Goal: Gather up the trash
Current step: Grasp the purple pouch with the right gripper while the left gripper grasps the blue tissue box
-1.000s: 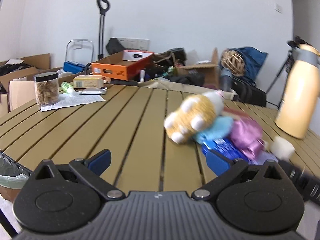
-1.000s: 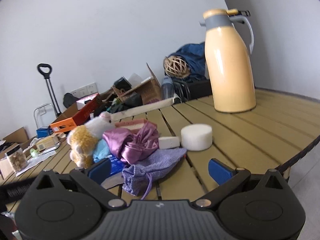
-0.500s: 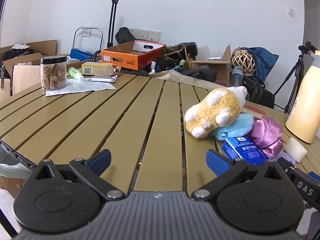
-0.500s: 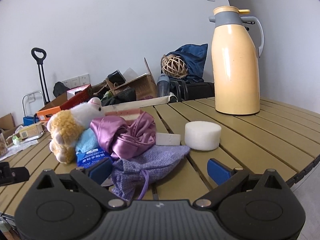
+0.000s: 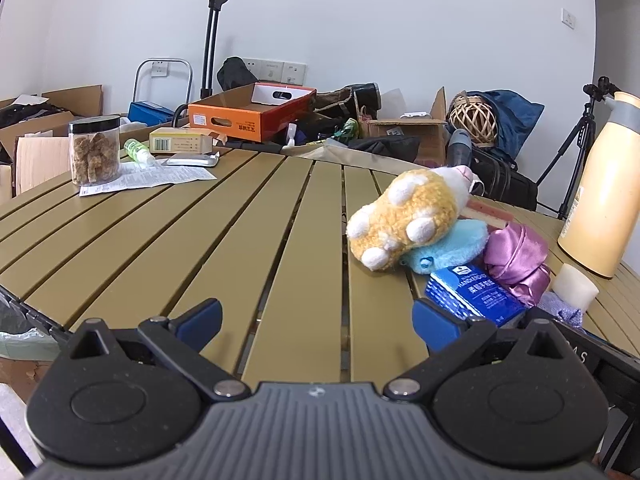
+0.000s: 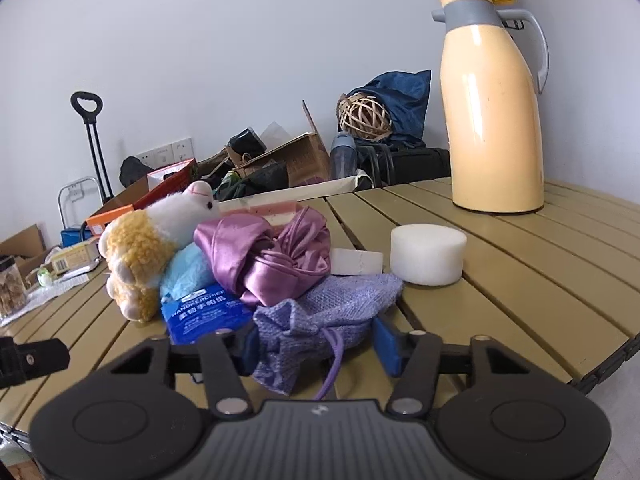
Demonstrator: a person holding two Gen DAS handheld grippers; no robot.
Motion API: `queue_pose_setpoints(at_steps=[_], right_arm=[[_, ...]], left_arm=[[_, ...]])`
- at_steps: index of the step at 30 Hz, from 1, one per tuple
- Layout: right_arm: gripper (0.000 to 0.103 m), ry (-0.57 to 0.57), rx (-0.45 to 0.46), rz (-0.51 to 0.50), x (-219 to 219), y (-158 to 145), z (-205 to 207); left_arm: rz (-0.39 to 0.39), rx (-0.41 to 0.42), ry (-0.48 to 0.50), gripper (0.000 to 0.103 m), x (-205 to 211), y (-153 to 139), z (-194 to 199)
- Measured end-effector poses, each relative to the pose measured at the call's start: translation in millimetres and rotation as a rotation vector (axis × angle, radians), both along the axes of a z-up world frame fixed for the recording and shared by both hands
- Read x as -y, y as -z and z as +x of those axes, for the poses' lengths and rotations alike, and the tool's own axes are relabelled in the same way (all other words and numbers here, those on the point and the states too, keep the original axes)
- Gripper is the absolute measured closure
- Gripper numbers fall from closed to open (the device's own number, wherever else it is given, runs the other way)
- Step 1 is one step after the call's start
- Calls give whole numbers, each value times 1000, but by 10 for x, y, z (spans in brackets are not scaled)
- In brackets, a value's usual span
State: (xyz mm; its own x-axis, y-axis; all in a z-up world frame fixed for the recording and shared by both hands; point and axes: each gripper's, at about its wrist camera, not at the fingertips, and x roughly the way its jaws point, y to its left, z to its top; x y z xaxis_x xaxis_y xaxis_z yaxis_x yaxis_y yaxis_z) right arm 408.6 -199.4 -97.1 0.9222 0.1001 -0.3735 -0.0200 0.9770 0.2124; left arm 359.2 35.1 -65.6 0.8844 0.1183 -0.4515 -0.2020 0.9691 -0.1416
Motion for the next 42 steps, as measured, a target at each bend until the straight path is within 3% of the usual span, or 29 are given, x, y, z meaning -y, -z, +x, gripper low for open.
queue_pose_setpoints(at_steps=[5, 8, 19, 32, 42], right_arm=[[72, -29, 3, 12, 3, -44, -56], [75, -37, 30, 27, 43, -102, -133], [76, -51, 86, 172, 417, -246, -253], [76, -16, 125, 245, 793, -319, -398], [76, 26, 109, 276, 1093, -230, -432]], left_arm=[[-3, -1, 11, 0, 70, -6, -2], [-7, -6, 16, 0, 126, -1, 9], [-11, -9, 44, 0, 412, -2, 38], [-35, -17, 78, 0, 676, 11, 143], [-4, -28, 91, 0, 945, 102, 366]])
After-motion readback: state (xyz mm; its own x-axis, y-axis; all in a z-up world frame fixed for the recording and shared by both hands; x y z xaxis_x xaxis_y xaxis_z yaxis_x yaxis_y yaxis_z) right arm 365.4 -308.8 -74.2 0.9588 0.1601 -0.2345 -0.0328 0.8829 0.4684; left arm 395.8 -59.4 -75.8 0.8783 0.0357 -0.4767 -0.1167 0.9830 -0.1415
